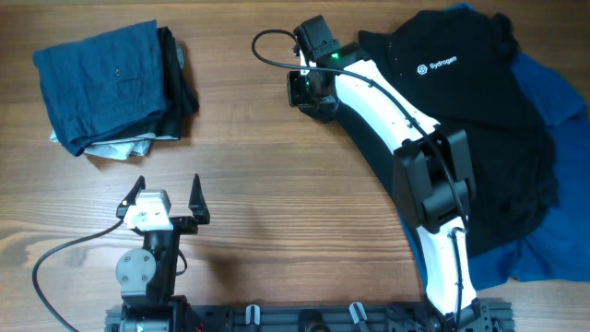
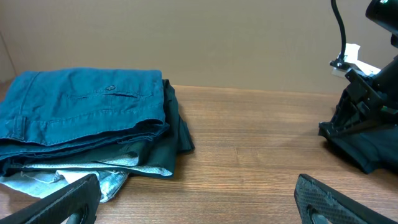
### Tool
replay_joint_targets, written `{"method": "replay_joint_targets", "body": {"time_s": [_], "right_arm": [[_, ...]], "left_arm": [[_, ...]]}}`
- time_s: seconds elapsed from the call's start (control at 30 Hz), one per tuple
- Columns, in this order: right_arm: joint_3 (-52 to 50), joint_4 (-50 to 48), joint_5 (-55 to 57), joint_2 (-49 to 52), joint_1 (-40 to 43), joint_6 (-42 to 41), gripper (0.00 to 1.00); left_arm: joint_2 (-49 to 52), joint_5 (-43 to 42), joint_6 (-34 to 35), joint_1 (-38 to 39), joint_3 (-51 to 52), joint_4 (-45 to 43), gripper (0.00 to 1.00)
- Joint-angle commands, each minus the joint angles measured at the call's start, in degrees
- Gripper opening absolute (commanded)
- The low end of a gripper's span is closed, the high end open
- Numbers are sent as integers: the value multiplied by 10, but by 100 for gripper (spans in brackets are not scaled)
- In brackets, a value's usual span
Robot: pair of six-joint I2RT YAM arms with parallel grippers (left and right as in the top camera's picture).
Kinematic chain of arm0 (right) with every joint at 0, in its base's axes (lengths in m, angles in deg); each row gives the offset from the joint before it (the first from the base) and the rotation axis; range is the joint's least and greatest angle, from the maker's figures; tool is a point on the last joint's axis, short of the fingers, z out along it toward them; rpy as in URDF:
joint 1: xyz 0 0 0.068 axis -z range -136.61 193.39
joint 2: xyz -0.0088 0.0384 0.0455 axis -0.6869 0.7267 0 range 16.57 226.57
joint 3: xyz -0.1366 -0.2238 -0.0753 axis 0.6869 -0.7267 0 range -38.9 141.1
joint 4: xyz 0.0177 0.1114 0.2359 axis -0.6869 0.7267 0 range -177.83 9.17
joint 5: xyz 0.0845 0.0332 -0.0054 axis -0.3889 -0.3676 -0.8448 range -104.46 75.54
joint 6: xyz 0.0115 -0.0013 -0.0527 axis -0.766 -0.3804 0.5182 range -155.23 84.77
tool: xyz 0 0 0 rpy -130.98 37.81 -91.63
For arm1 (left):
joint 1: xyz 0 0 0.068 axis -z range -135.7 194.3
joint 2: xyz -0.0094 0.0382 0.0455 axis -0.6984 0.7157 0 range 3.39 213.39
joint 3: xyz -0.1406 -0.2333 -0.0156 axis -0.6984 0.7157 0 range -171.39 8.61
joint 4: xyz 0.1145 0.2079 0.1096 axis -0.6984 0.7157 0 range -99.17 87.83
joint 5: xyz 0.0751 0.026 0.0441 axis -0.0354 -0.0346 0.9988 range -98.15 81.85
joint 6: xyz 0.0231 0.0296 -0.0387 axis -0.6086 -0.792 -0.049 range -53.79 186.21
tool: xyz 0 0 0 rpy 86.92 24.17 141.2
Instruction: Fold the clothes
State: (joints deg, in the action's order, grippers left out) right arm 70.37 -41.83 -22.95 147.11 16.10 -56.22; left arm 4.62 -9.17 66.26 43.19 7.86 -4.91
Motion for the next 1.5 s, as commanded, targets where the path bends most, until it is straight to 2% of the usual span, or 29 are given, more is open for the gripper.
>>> {"method": "replay_joint_targets", "body": {"time_s": [0.0,0.3,0.53,0.7,0.77,0.9,0.93,0.97,1.0,1.1,1.2,1.3,1.47], "right_arm": [[9,2,-1,13,-5,0,5],[9,-3,-28,13,-11,-2,6],[9,-8,-36,13,-64,-17,10],[9,-19,-36,13,-109,-17,12],[9,-19,-36,13,-122,-17,13],[9,-25,-30,13,-150,-17,15],[9,-26,-24,13,-153,-17,18],[9,-27,-16,13,-156,-16,27],[9,-27,-14,13,-156,-16,31],[10,-36,-14,10,-149,-15,42],[15,-38,-15,-19,-122,-16,64],[15,-35,-15,-53,-99,-16,71],[15,10,-14,-123,-32,12,76]], "left_arm": [[0,-5,-9,3,4,0,100],[0,-5,-9,3,4,0,100],[0,-5,-9,3,4,-22,100],[0,-162,4,4,4,-36,100],[0,-195,5,4,4,-35,100],[0,-205,42,4,4,-33,100],[0,-204,50,4,4,-33,100],[0,-205,61,4,4,-33,100],[0,-207,70,4,4,-33,100],[0,-225,71,4,1,-34,100],[24,-238,70,4,-41,-12,100],[73,-239,70,4,-85,1,100],[302,-288,70,6,-214,7,100]]}}
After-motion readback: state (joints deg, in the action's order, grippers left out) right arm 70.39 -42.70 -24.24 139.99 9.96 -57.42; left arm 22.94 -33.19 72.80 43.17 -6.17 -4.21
